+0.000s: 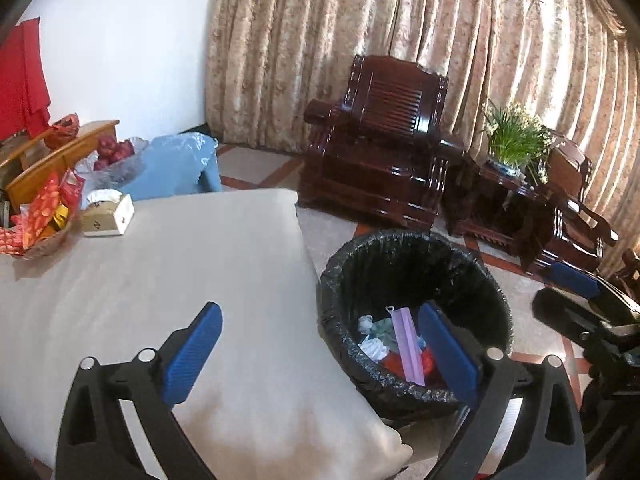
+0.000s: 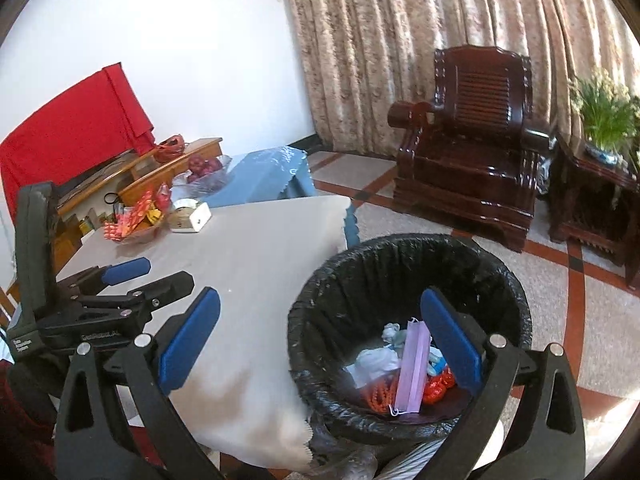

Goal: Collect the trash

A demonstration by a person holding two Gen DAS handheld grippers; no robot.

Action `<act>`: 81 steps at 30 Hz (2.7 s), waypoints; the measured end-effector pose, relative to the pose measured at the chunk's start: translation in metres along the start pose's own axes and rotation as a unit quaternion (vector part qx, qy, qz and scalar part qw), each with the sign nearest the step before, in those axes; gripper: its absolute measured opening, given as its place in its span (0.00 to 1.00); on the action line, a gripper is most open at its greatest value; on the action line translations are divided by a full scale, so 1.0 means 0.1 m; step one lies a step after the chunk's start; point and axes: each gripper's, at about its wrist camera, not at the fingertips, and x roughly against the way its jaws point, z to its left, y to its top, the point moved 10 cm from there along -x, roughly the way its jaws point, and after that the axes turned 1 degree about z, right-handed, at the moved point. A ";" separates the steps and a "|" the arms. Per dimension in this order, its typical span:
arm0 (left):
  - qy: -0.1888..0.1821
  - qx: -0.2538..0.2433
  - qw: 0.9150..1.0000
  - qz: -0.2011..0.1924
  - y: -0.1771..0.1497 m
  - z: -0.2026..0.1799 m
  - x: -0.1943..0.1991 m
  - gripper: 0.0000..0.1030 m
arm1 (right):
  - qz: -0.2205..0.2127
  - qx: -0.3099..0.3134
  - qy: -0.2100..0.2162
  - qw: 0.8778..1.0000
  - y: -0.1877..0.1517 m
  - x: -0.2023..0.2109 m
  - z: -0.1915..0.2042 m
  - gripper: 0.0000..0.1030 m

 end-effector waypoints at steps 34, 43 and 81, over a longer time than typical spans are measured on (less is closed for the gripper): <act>0.020 -0.006 0.998 -0.061 0.10 0.05 0.68 0.94 | -0.031 0.049 -0.003 0.998 0.16 0.29 0.34 0.95; 0.022 -0.006 0.998 -0.060 0.08 0.05 0.69 0.94 | -0.032 0.050 -0.003 0.998 0.17 0.28 0.35 0.95; 0.022 -0.007 0.998 -0.060 0.09 0.02 0.70 0.94 | -0.031 0.050 -0.001 0.998 0.19 0.28 0.38 0.95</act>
